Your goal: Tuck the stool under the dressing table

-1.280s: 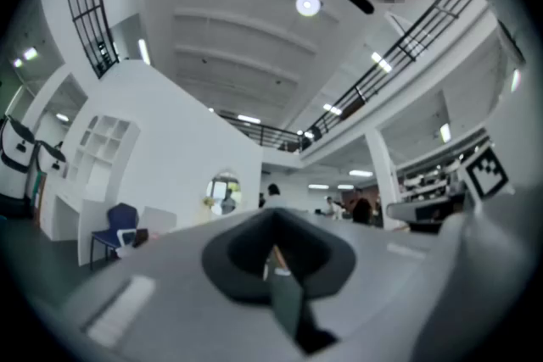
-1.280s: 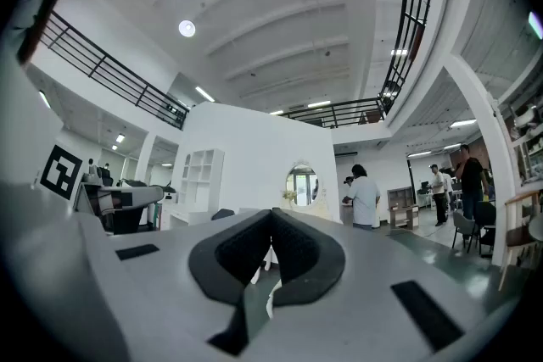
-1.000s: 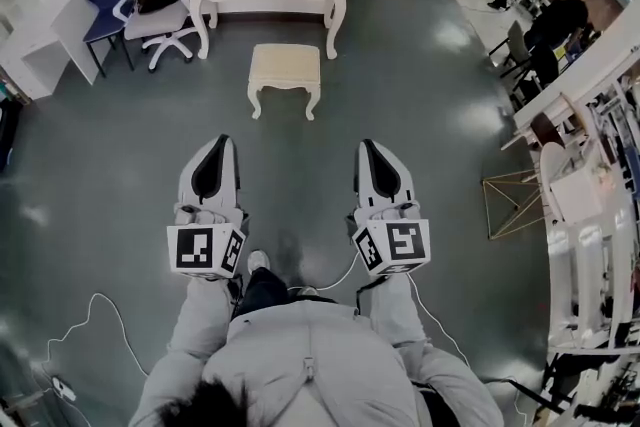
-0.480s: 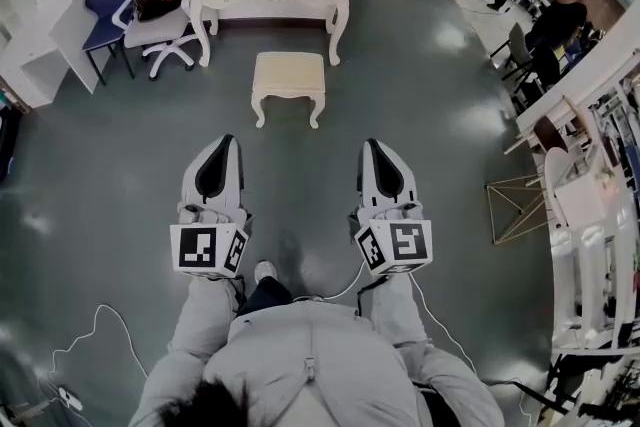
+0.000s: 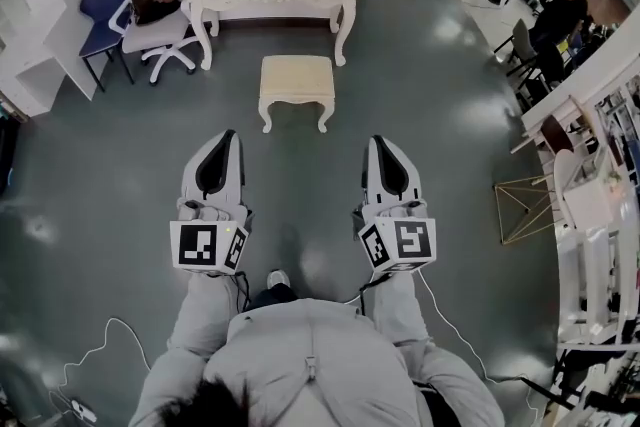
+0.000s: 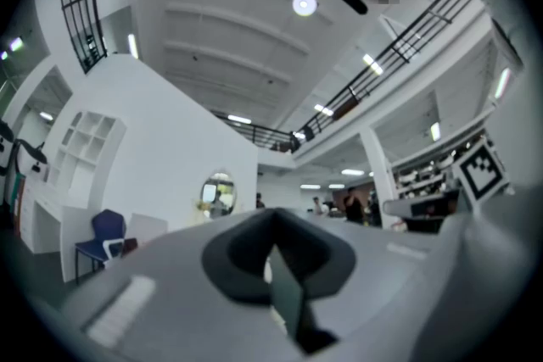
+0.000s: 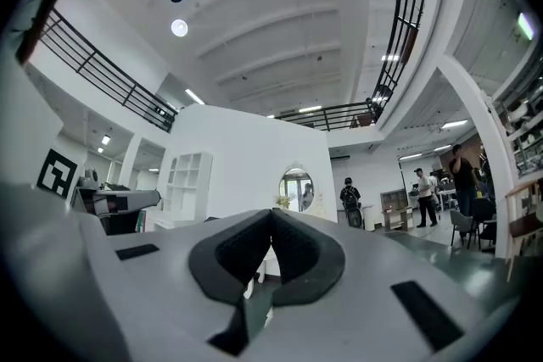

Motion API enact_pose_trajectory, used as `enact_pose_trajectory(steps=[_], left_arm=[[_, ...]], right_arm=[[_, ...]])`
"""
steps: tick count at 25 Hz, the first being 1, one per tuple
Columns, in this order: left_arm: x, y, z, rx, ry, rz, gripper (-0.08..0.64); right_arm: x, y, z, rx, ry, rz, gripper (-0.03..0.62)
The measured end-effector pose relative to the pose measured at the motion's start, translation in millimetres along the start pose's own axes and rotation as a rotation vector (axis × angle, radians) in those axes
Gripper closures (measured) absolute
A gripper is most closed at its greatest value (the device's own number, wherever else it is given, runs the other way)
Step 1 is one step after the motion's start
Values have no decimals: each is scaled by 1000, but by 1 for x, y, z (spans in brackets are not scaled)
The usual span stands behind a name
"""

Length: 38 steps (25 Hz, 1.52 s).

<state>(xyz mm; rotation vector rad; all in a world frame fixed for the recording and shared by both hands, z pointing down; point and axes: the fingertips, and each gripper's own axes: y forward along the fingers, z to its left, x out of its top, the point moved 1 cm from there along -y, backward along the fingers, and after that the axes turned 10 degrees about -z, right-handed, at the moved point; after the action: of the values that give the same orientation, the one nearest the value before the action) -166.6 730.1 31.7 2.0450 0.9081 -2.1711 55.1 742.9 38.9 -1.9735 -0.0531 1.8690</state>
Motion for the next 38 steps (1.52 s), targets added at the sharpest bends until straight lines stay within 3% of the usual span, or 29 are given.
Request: enact_pose_trajectory(steps=[14,21,38], left_arm=[[-27,27,44,-38,-34,15,551],[-42,47,59,-14,-38,16,551],[-80,177,87,30,-7,-15,551]], right_arm=[[-18,32,10,-51,-43,25,591],[-32,62,2,-31,-39,21,591],[-57,198,-67,44,-36,-7,591]])
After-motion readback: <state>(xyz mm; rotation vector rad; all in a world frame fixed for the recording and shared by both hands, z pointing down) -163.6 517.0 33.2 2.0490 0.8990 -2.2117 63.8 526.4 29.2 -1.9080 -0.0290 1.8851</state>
